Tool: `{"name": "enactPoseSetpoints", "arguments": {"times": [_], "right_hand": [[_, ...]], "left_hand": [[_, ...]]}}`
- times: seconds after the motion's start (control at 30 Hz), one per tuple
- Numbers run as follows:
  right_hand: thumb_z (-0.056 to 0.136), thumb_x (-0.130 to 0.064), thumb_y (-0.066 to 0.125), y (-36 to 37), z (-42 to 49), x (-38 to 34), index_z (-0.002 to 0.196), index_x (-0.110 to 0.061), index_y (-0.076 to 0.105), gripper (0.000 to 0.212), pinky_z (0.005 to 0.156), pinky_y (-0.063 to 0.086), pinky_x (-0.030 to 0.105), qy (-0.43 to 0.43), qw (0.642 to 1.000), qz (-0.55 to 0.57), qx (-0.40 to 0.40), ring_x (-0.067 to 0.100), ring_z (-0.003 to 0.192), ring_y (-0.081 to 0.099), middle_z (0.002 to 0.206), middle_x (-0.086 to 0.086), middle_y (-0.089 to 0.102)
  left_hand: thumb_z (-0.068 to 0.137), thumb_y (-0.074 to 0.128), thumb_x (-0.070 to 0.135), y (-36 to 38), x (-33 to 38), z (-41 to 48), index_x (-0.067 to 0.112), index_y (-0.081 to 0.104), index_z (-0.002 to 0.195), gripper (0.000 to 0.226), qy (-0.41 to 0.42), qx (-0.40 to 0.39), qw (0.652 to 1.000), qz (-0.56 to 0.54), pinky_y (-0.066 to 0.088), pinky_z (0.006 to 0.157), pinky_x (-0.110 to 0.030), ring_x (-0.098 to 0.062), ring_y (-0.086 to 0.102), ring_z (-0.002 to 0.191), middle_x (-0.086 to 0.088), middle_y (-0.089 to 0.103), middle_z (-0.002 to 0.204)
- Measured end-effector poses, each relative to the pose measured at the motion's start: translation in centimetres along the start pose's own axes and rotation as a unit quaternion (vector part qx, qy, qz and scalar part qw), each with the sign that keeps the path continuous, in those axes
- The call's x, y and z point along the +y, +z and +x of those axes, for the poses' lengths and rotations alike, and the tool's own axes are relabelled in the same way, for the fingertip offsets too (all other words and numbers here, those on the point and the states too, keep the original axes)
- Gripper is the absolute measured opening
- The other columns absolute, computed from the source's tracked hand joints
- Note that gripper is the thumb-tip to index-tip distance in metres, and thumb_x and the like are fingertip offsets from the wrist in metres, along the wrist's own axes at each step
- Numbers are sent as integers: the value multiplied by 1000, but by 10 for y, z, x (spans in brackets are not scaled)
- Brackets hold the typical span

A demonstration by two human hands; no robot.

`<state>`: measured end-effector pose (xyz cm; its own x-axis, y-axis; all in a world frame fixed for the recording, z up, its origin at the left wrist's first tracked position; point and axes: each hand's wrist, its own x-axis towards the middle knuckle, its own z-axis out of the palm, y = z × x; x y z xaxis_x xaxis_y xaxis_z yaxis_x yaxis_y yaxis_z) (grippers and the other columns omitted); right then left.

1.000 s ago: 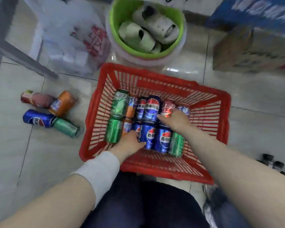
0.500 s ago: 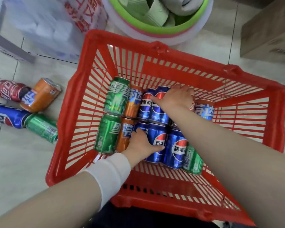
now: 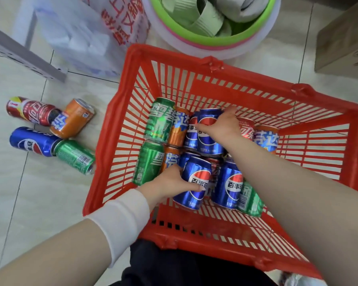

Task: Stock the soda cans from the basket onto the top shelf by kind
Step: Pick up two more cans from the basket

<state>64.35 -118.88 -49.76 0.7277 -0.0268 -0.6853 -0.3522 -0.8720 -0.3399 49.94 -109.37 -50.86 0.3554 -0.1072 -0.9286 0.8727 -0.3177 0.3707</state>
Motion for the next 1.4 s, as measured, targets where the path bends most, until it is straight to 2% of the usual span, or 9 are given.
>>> {"name": "enactPoseSetpoints", "arguments": {"times": [0.23,0.37,0.47,0.6,0.73,0.87,1.03,1.23,1.4], "right_hand": [[63,-34,83,-69,-72,-3,130,-8,32,89,95,46,34,0,992,129,6,24,112,54,123,9,52],[64,-23,83,-124,-141,-13,126,-9,39,78,64,51,28,17,970,241,-34,15,87,61,112,2,56],[75,-18,75,-169,-211,-22,127,-10,41,63,57,47,25,17,950,305,-64,14,79,60,104,1,58],[81,-15,67,-230,-315,-36,124,-10,47,48,73,55,38,24,911,404,-79,15,75,63,99,6,62],[81,-20,65,-293,-423,-43,92,-19,56,14,58,52,26,-4,878,471,-88,8,62,63,76,-5,63],[44,-46,79,-336,-517,-51,103,-18,56,70,71,55,42,-15,846,518,-123,21,82,65,92,1,66],[90,-31,46,-357,-588,-65,105,-13,63,29,57,56,26,-28,800,585,-135,15,75,71,89,2,73],[48,-50,83,-368,-652,-99,121,-5,55,90,79,57,36,-133,829,536,-93,22,96,67,109,10,68],[48,-50,82,-395,-684,-138,110,-14,56,76,65,54,25,-217,856,469,-24,20,91,69,96,2,71]], "left_hand": [[61,84,31,-12,22,-96,16,56,114,62,34,-53,995,-78,53,90,-36,-15,65,99,0,68,109],[76,73,13,-13,42,-192,23,58,100,30,64,-72,988,-125,54,68,-17,-2,68,82,7,69,96],[77,72,13,-7,54,-273,17,58,107,34,77,-42,982,-167,54,74,-21,-8,68,89,0,69,104],[78,71,9,3,75,-386,12,55,114,39,103,-16,962,-251,50,93,-38,-22,64,104,-10,66,115],[69,67,9,12,102,-493,5,52,119,53,173,-9,926,-335,56,80,-32,-18,68,91,-10,68,106],[70,51,23,19,123,-582,9,61,100,34,220,-43,877,-425,57,59,-27,-15,70,69,-4,73,81],[72,49,29,17,133,-648,11,61,99,35,282,-41,863,-417,56,60,-25,-13,70,71,-3,73,82],[74,57,30,2,139,-712,16,57,105,34,365,5,886,-285,56,71,-26,-14,69,85,2,73,92],[74,63,34,-23,162,-750,20,57,106,36,430,61,865,-251,54,72,-26,-14,69,88,2,73,93]]}}
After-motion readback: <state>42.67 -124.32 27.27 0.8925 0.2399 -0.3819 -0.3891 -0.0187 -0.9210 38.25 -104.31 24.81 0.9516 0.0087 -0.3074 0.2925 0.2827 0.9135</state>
